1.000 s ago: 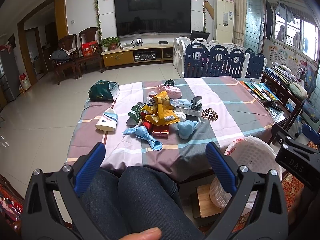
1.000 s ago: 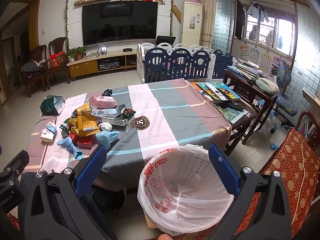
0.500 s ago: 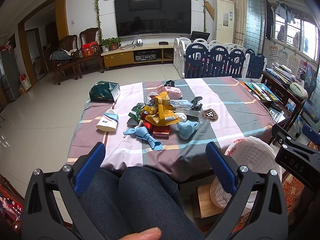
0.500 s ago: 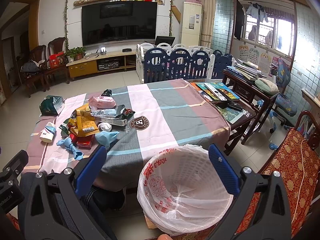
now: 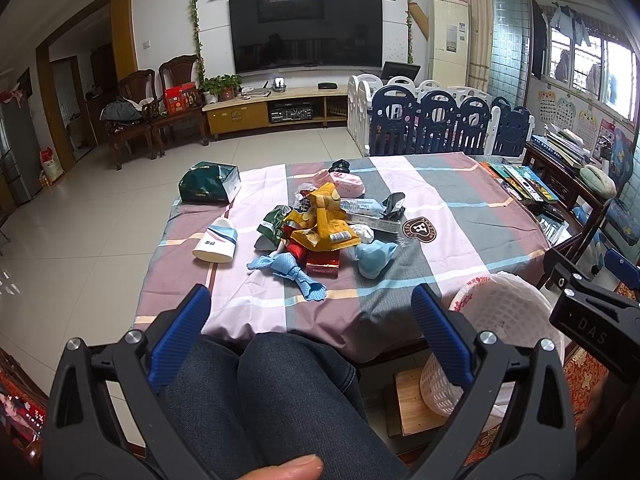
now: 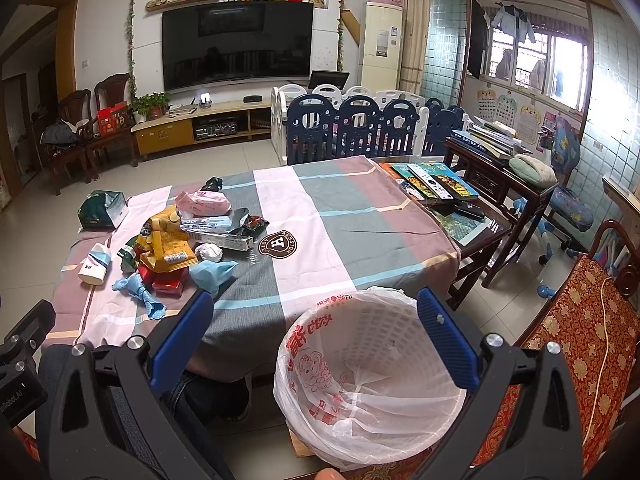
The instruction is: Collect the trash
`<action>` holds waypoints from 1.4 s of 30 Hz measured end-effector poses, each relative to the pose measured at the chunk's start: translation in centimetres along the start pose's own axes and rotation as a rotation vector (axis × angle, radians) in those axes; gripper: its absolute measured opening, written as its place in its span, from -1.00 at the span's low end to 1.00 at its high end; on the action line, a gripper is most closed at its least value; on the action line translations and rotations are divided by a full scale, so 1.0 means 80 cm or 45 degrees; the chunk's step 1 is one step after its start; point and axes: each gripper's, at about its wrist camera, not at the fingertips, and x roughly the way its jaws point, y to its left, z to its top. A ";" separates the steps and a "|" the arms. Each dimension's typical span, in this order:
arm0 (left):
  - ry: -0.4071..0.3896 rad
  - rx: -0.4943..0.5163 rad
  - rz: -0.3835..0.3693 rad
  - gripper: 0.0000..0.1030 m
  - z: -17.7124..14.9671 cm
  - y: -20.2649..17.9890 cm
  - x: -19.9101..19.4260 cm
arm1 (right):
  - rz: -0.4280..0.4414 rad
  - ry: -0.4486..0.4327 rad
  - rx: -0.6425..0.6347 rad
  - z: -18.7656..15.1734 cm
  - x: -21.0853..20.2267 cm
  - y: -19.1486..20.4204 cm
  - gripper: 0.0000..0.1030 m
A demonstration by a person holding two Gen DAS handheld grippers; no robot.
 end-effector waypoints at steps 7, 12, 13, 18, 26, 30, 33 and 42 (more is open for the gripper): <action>0.000 0.001 0.000 0.94 0.000 0.000 0.000 | 0.001 -0.002 0.000 0.000 0.000 0.001 0.94; 0.001 0.000 0.000 0.94 0.000 0.000 0.000 | 0.001 0.001 0.000 -0.001 0.000 0.000 0.94; 0.001 0.000 0.000 0.94 0.000 0.000 0.000 | 0.001 0.002 0.001 -0.001 0.000 0.000 0.94; 0.001 0.000 -0.001 0.94 0.000 0.000 0.000 | 0.000 0.001 -0.001 0.000 0.001 0.001 0.94; 0.005 0.000 0.001 0.94 -0.002 0.002 -0.001 | 0.001 0.005 0.000 0.000 0.000 0.000 0.94; 0.007 0.001 0.001 0.94 -0.002 0.002 -0.001 | 0.001 0.002 -0.001 0.001 0.001 0.000 0.94; 0.014 0.001 0.002 0.94 -0.006 0.003 0.002 | 0.008 0.000 0.000 0.000 0.001 0.000 0.94; 0.043 -0.009 0.014 0.94 -0.009 0.007 0.013 | 0.024 -0.017 0.002 -0.010 0.003 0.004 0.94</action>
